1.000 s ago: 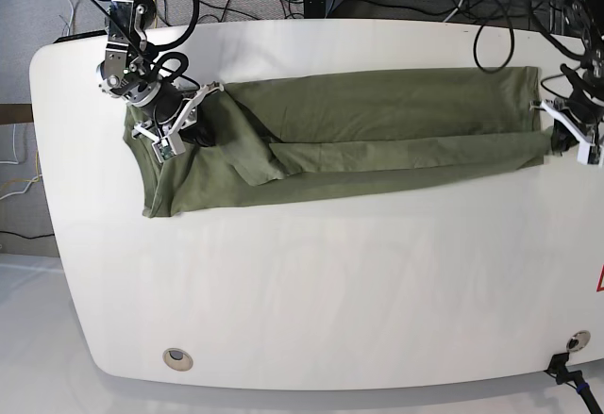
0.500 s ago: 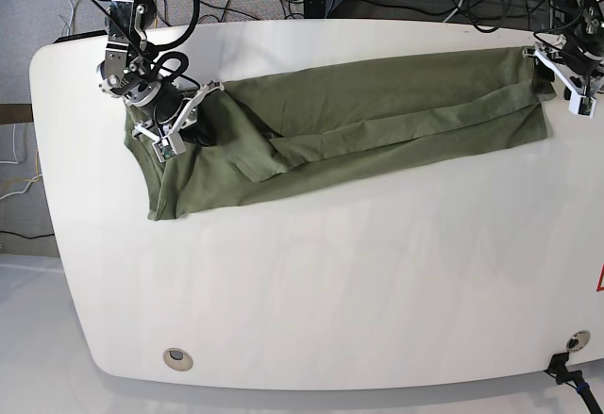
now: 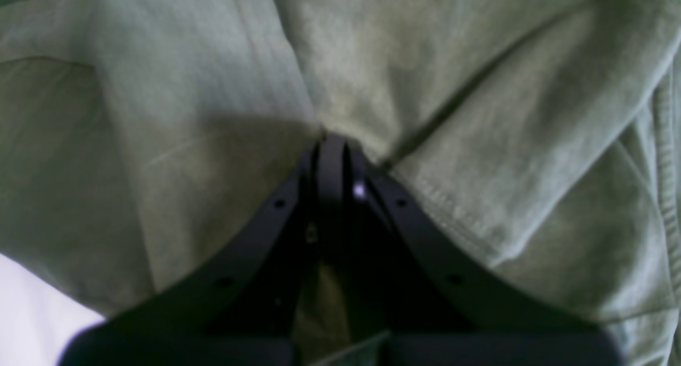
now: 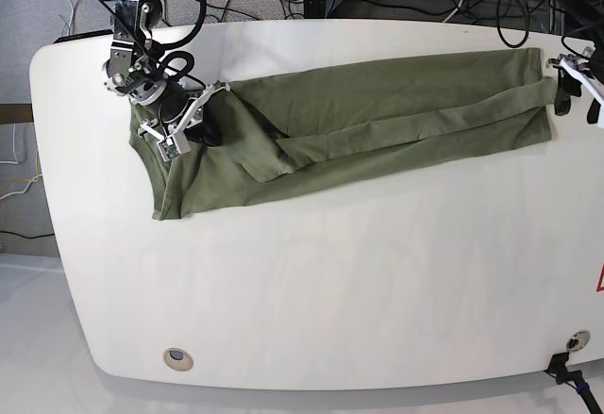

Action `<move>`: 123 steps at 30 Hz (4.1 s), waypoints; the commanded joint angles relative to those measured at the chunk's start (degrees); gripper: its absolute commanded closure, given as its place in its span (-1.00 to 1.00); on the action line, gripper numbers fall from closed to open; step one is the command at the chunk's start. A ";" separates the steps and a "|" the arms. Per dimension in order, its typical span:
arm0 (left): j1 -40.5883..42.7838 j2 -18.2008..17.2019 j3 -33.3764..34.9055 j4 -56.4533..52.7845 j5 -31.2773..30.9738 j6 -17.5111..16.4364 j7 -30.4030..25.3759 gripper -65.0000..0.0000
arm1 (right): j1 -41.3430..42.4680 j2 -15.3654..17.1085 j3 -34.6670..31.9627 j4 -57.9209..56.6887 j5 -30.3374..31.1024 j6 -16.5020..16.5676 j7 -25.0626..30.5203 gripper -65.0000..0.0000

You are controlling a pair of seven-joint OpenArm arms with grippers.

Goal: Fold the T-shirt properly
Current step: 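Pull the folded strip's end with the left gripper to straighten it, then release the strip end and move the left gripper to the strip's middle, then grasp the strip's end with the left gripper and fold it toward the right gripper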

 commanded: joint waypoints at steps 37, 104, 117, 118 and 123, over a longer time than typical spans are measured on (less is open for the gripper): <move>-7.60 0.75 10.50 -17.24 -6.61 -1.08 -1.93 1.00 | -1.91 0.31 -0.25 -0.35 -3.76 0.23 -5.50 1.00; -22.64 14.38 58.42 -9.16 28.64 1.95 -1.93 1.00 | -2.00 -1.18 -0.52 -0.35 -3.84 0.32 -6.73 1.00; -39.25 21.85 57.19 -16.72 28.20 1.95 -2.02 1.00 | -3.58 -1.18 -0.52 -0.26 -3.84 0.32 -6.64 1.00; -39.25 21.94 56.39 -15.22 28.11 1.86 -2.02 1.00 | -3.58 -1.18 -0.52 -0.26 -3.84 0.32 -6.64 1.00; -35.56 21.41 53.23 -7.48 28.29 1.86 -2.02 1.00 | -3.67 -1.18 -0.52 -0.26 -3.84 0.32 -6.64 1.00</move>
